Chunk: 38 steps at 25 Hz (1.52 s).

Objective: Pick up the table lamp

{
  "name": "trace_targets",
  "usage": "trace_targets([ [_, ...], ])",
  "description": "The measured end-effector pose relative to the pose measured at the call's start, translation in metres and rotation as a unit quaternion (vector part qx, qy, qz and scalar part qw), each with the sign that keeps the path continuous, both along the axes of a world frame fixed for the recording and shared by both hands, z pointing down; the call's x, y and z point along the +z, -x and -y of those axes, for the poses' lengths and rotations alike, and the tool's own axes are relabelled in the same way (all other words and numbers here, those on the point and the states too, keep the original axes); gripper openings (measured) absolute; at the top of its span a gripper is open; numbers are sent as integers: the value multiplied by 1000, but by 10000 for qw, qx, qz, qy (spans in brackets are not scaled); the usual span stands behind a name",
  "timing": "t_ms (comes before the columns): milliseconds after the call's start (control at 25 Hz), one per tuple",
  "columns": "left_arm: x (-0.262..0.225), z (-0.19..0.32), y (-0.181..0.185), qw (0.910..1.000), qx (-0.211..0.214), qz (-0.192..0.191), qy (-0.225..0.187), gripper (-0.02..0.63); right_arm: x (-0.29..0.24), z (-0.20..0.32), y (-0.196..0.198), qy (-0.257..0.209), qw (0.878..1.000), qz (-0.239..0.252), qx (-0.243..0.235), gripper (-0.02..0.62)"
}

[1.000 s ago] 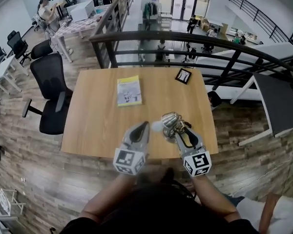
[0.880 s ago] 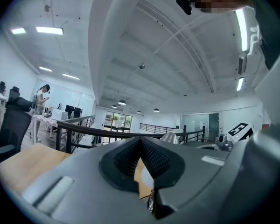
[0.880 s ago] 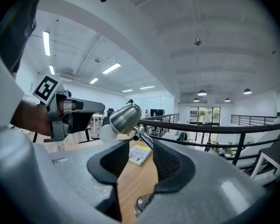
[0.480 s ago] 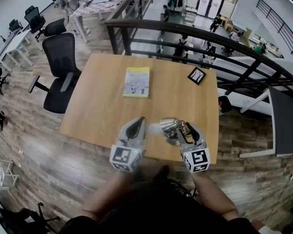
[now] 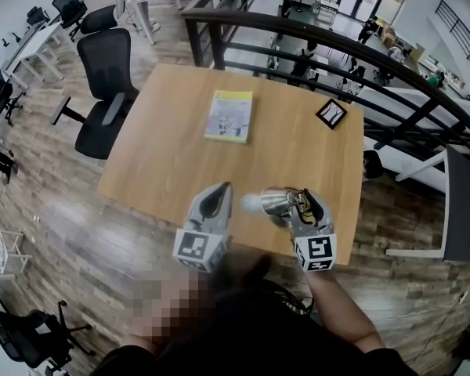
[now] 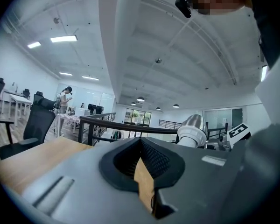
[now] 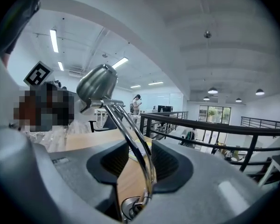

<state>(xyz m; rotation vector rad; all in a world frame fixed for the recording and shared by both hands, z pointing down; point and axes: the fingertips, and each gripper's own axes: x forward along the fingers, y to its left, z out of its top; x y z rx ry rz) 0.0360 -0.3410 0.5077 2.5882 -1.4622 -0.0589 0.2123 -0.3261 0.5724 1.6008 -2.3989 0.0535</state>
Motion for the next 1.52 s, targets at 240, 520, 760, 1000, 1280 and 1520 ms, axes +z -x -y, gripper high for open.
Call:
trace_targets([
  [240, 11, 3, 10, 9998, -148, 2, 120, 2, 0, 4, -3, -126, 9998, -136, 101, 91],
  [520, 10, 4, 10, 9999, -117, -4, 118, 2, -3, 9, -13, -106, 9996, -92, 232, 50],
  [760, 2, 1, 4, 10000, -13, 26, 30, 2, -12, 8, -38, -90, 9988, 121, 472, 45],
  [1000, -21, 1, -3, 9997, 158, 15, -198, 2, -43, 2, -35, -253, 9978, 322, 520, 41],
  [1280, -51, 0, -8, 9982, 318, -40, -515, 2, -84, -5, -21, -472, 9971, 365, 474, 43],
  [1520, -73, -1, -10, 9961, 472, -158, -733, 2, -119, -10, -11, -626, 9964, 321, 482, 43],
])
